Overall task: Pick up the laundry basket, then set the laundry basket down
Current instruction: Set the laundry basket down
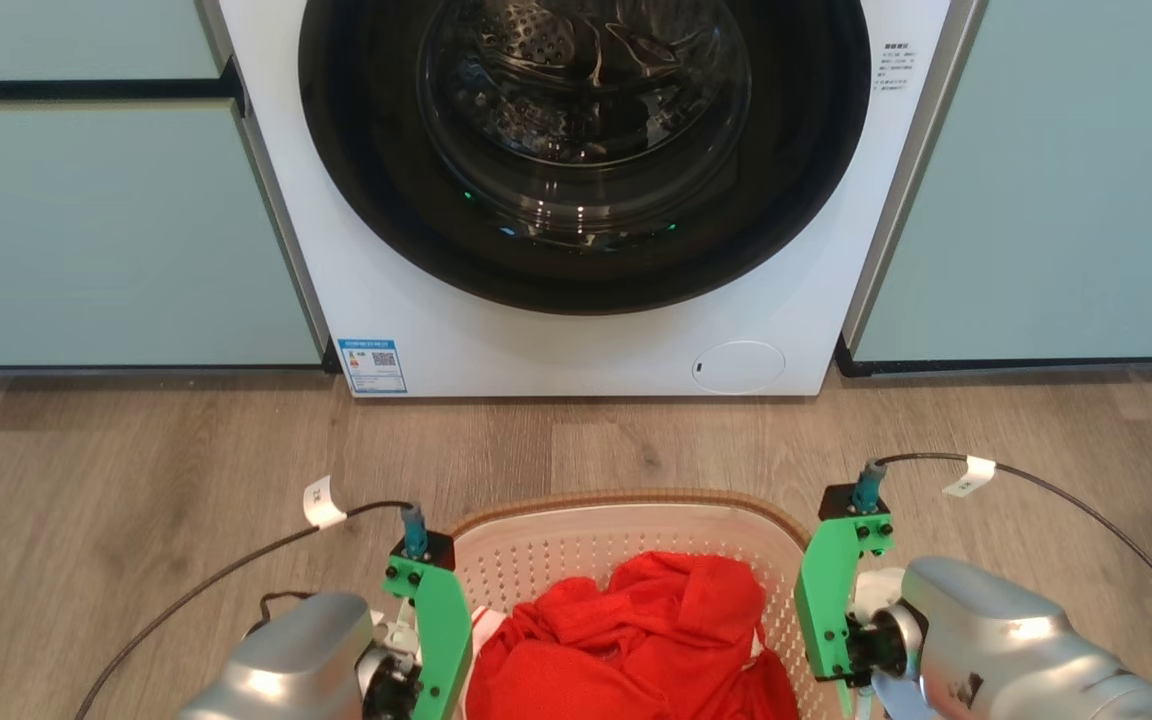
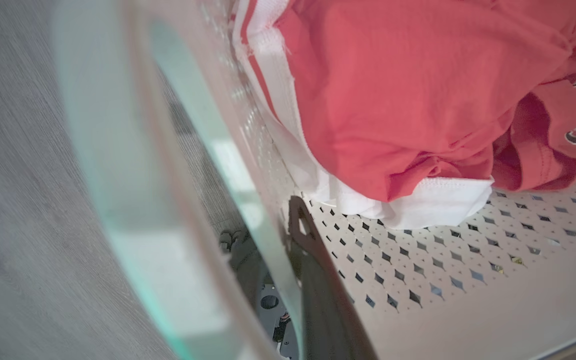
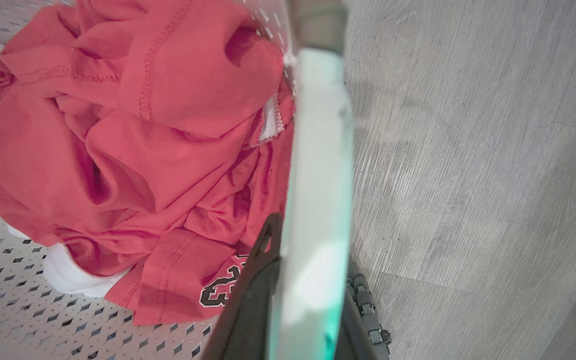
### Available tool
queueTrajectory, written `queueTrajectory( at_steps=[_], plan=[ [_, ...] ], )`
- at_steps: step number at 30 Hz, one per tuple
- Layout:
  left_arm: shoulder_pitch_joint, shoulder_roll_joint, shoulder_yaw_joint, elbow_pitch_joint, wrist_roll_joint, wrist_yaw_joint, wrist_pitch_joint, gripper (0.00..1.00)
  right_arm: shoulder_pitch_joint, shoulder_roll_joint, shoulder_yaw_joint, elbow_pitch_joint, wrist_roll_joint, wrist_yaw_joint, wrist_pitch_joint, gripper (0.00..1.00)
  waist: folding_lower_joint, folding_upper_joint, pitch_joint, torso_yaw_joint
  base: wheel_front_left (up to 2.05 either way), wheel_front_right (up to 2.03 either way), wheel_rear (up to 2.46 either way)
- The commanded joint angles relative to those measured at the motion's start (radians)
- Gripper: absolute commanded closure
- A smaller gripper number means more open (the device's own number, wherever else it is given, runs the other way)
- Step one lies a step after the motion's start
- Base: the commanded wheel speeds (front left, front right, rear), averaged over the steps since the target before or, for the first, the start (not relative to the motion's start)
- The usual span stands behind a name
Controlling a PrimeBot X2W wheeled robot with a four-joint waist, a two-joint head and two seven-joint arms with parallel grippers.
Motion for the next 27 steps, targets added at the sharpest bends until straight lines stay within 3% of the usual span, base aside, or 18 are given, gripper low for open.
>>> queueTrajectory(
  at_steps=[1, 18, 27],
  plan=[
    [-0.051, -0.010, 0.003, -0.028, 0.005, -0.017, -0.003, 1.00, -0.048, -0.002, -0.008, -0.025, -0.001, 0.007, -0.017, 1.00, -0.0001, 0.0000, 0.006, -0.002, 0.00, 0.00, 0.00],
    [-0.073, -0.036, 0.003, 0.015, 0.022, -0.017, -0.072, 1.00, -0.060, -0.011, -0.006, -0.020, -0.038, 0.007, -0.099, 1.00, -0.0001, 0.0000, 0.125, -0.006, 0.00, 0.00, 0.00],
    [-0.145, -0.058, 0.003, 0.076, 0.055, -0.017, -0.169, 1.00, -0.128, -0.016, -0.006, -0.027, -0.077, 0.007, -0.194, 1.00, -0.0001, 0.0000, 0.305, -0.011, 0.00, 0.00, 0.00]
  ],
)
